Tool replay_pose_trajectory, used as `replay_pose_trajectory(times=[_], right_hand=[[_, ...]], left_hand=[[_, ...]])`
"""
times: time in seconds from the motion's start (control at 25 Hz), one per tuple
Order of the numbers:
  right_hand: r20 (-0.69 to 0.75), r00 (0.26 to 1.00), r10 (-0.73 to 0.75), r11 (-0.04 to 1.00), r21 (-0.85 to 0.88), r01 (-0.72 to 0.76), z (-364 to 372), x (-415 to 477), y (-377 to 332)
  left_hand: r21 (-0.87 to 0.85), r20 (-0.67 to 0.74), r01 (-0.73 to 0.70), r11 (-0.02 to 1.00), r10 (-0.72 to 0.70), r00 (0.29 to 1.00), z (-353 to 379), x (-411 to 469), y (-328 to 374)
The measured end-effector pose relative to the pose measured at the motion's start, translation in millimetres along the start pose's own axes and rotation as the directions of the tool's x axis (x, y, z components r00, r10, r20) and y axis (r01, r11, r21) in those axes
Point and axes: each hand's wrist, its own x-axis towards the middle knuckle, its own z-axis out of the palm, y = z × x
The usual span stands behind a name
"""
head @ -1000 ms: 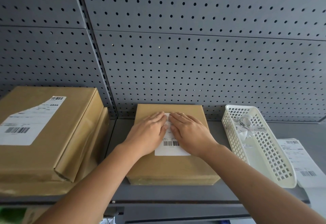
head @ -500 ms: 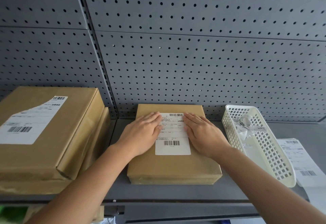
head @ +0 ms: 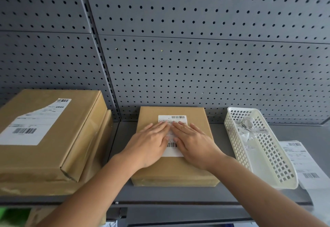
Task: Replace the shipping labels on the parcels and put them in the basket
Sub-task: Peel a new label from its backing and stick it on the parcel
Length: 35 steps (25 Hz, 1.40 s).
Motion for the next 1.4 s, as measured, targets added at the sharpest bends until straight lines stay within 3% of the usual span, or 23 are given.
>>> replay_pose_trajectory(times=[0.48,0.8,1.12,1.4], right_hand=[[-0.018,0.999,0.051,0.998,-0.030,-0.052,2,-16,15],[-0.005,0.992,0.126,0.991,0.042,-0.126,-3,-30,30],[-0.016,0.999,-0.031,0.999,0.045,0.031,-5,-35,-6],[-0.019,0.999,-0.045,0.999,-0.008,0.045,4,-37,-7]], left_hand=[[0.073,-0.003,0.042,0.996,-0.042,0.999,3,-10,-3],[0.073,-0.012,0.090,0.993,-0.090,0.996,1,-20,-11],[0.033,-0.030,-0.043,0.999,0.044,0.999,7,-31,11],[0.055,-0.024,-0.044,0.998,0.045,0.999,12,-33,12]])
